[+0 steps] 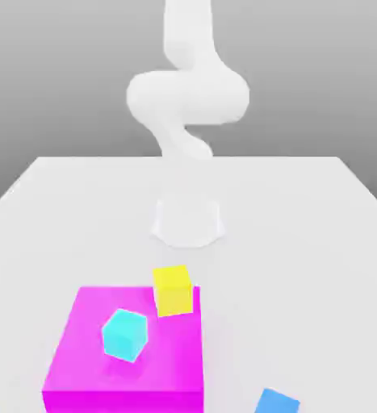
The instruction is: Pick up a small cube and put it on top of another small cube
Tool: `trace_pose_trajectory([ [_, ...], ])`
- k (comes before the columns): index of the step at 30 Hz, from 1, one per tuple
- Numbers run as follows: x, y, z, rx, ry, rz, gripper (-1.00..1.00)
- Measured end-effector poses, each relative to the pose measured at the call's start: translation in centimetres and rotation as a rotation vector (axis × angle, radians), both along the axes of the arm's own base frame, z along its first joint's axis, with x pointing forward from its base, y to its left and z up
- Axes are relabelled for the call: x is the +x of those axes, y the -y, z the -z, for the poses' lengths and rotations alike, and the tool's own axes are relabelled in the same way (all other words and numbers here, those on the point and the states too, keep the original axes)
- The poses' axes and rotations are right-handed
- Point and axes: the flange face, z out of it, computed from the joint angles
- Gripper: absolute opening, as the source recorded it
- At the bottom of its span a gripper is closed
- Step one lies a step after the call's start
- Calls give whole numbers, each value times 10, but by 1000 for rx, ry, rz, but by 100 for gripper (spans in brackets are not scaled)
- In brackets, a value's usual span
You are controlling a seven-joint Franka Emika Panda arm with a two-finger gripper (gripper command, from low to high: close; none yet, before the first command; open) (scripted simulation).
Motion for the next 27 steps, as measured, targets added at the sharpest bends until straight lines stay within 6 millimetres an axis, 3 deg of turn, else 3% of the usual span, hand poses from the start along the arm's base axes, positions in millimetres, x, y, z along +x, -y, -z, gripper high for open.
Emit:
trace_pose_trajectory([
  [6,71,-19,83,-48,-145,-209,0],
  [13,127,-52,194,-121,-297,-435,0],
  [19,150,-85,297,-206,-418,-631,0],
  [27,150,-109,433,-350,-576,-867,0],
])
